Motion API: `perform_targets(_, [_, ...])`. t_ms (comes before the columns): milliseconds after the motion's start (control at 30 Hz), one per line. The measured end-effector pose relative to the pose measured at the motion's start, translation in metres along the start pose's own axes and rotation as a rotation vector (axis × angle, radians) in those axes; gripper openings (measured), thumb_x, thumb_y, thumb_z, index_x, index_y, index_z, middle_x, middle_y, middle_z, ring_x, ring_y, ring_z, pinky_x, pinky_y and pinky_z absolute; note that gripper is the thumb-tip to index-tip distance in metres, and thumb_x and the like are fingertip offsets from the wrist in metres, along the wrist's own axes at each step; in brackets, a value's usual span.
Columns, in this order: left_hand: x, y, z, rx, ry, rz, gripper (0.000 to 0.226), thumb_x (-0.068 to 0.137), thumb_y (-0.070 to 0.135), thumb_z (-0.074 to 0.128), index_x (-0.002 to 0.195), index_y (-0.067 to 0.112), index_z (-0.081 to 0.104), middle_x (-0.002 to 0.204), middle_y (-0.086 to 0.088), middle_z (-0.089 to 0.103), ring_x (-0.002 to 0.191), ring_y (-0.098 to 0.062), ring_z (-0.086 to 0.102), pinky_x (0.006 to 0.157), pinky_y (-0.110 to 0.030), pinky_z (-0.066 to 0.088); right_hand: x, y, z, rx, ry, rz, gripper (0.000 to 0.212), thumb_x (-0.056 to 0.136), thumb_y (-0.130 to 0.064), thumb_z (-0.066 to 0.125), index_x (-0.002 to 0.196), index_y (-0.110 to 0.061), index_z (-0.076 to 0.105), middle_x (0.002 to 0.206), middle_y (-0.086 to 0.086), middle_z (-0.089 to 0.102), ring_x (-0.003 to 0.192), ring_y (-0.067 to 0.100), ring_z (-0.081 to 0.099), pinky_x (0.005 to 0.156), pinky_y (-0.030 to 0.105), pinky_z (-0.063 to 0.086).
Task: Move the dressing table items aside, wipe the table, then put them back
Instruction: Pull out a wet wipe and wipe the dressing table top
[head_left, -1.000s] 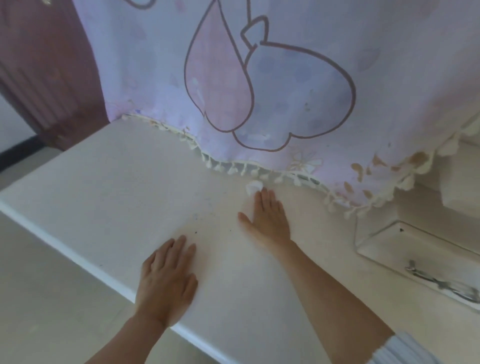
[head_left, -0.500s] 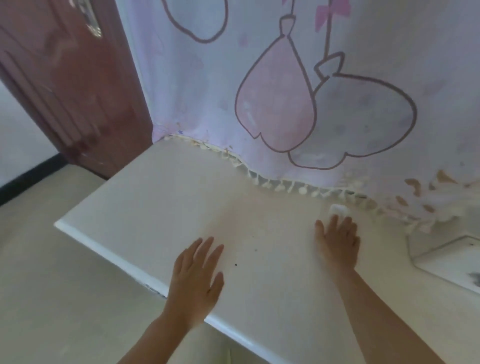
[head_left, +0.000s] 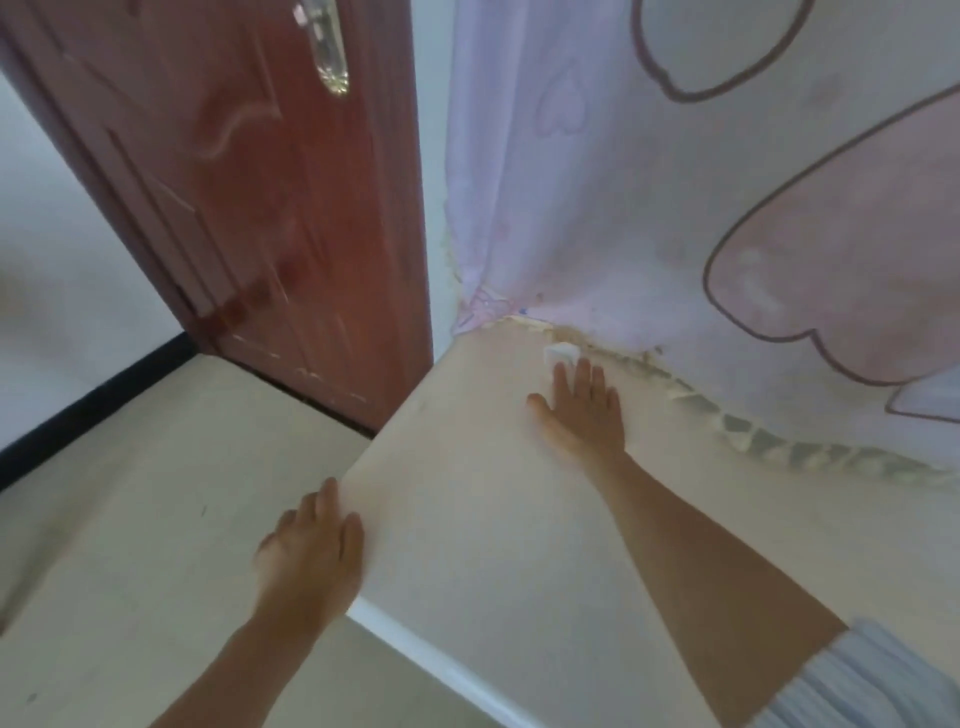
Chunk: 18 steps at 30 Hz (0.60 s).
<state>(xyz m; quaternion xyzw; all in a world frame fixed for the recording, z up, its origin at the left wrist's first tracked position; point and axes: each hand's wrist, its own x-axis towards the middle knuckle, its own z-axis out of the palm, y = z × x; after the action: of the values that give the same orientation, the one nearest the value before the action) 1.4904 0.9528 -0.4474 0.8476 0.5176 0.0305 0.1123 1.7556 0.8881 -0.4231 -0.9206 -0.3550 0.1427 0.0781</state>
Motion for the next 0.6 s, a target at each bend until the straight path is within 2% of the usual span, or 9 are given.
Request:
perform_targets(100, [0.000, -0.008, 0.006, -0.016, 0.072, 0.125, 0.057, 0.079, 0.032, 0.026, 0.103, -0.006, 0.060, 0.076, -0.018, 0.066, 0.056, -0.035, 0.062, 0.045, -0.037, 0.051, 0.014, -0.053, 0.015, -0.035, -0.025, -0.136, 0.066, 0.095, -0.048, 0.028, 0.148, -0.018, 0.004, 0.156, 0.009, -0.008, 0.144, 0.024, -0.007, 0.117, 0.040, -0.001])
perform_targets(233, [-0.003, -0.008, 0.008, -0.064, 0.157, 0.163, 0.053, 0.077, 0.027, 0.032, 0.098, -0.010, 0.064, 0.073, -0.019, 0.067, 0.055, -0.035, 0.063, 0.042, -0.037, 0.051, 0.008, -0.075, 0.020, -0.084, -0.024, -0.234, 0.063, 0.096, -0.045, 0.029, 0.148, -0.022, 0.002, 0.157, 0.007, -0.009, 0.144, 0.024, -0.007, 0.117, 0.039, -0.001])
perform_targets(300, [-0.005, -0.006, 0.006, -0.164, 0.122, 0.146, 0.063, 0.077, 0.032, 0.027, 0.106, -0.011, 0.061, 0.087, -0.024, 0.068, 0.071, -0.040, 0.065, 0.054, -0.043, 0.054, -0.018, -0.080, 0.027, -0.096, -0.055, -0.319, 0.061, 0.096, -0.041, 0.030, 0.148, -0.023, 0.003, 0.157, 0.006, -0.007, 0.144, 0.024, -0.006, 0.116, 0.038, 0.000])
perform_targets(333, [-0.005, -0.004, 0.002, -0.230, 0.094, 0.119, 0.072, 0.075, 0.038, 0.021, 0.115, -0.010, 0.057, 0.100, -0.025, 0.067, 0.086, -0.042, 0.063, 0.067, -0.046, 0.053, -0.038, -0.084, 0.032, -0.093, -0.063, -0.379, 0.062, 0.096, -0.040, 0.032, 0.148, -0.022, 0.004, 0.157, 0.006, -0.006, 0.144, 0.024, -0.005, 0.116, 0.038, 0.000])
perform_targets(400, [-0.006, -0.007, 0.003, -0.383, 0.067, 0.053, 0.089, 0.069, 0.049, 0.010, 0.134, -0.002, 0.043, 0.128, -0.016, 0.055, 0.114, -0.037, 0.050, 0.091, -0.047, 0.044, -0.081, -0.090, 0.044, -0.069, -0.080, -0.502, 0.062, 0.095, -0.039, 0.035, 0.148, -0.020, 0.008, 0.157, 0.007, -0.005, 0.144, 0.025, -0.004, 0.115, 0.039, 0.001])
perform_targets(433, [-0.008, -0.010, 0.002, -0.564, 0.034, -0.006, 0.089, 0.068, 0.052, 0.011, 0.139, 0.005, 0.036, 0.137, -0.009, 0.047, 0.122, -0.032, 0.043, 0.100, -0.046, 0.039, -0.100, -0.091, 0.049, -0.063, -0.083, -0.553, 0.062, 0.094, -0.041, 0.032, 0.148, -0.019, 0.011, 0.157, 0.009, -0.003, 0.144, 0.026, -0.002, 0.115, 0.039, 0.002])
perform_targets(500, [-0.017, -0.014, -0.010, -0.943, -0.016, -0.128, 0.077, 0.073, 0.052, 0.022, 0.143, 0.019, 0.028, 0.144, -0.002, 0.038, 0.131, -0.024, 0.036, 0.111, -0.047, 0.029, -0.129, -0.090, 0.055, -0.025, -0.076, -0.587, 0.072, 0.082, -0.049, 0.013, 0.147, -0.017, 0.016, 0.157, 0.011, 0.002, 0.144, 0.028, 0.001, 0.116, 0.040, 0.004])
perform_targets(567, [-0.029, -0.020, -0.025, -1.017, -0.009, -0.196, 0.076, 0.074, 0.051, 0.024, 0.143, 0.020, 0.030, 0.145, -0.003, 0.037, 0.135, -0.023, 0.032, 0.114, -0.045, 0.024, -0.147, -0.088, 0.058, -0.001, -0.098, -0.555, 0.086, 0.069, -0.052, 0.002, 0.147, -0.017, 0.015, 0.157, 0.009, 0.001, 0.144, 0.027, -0.001, 0.116, 0.039, 0.002])
perform_targets(600, [-0.034, -0.023, -0.029, -0.987, -0.002, -0.206, 0.079, 0.072, 0.053, 0.023, 0.142, 0.019, 0.032, 0.145, -0.006, 0.038, 0.136, -0.024, 0.031, 0.114, -0.045, 0.023, -0.157, -0.088, 0.058, -0.006, -0.103, -0.554, 0.082, 0.072, -0.050, 0.004, 0.146, -0.018, 0.014, 0.157, 0.008, 0.000, 0.144, 0.026, -0.003, 0.116, 0.039, 0.001])
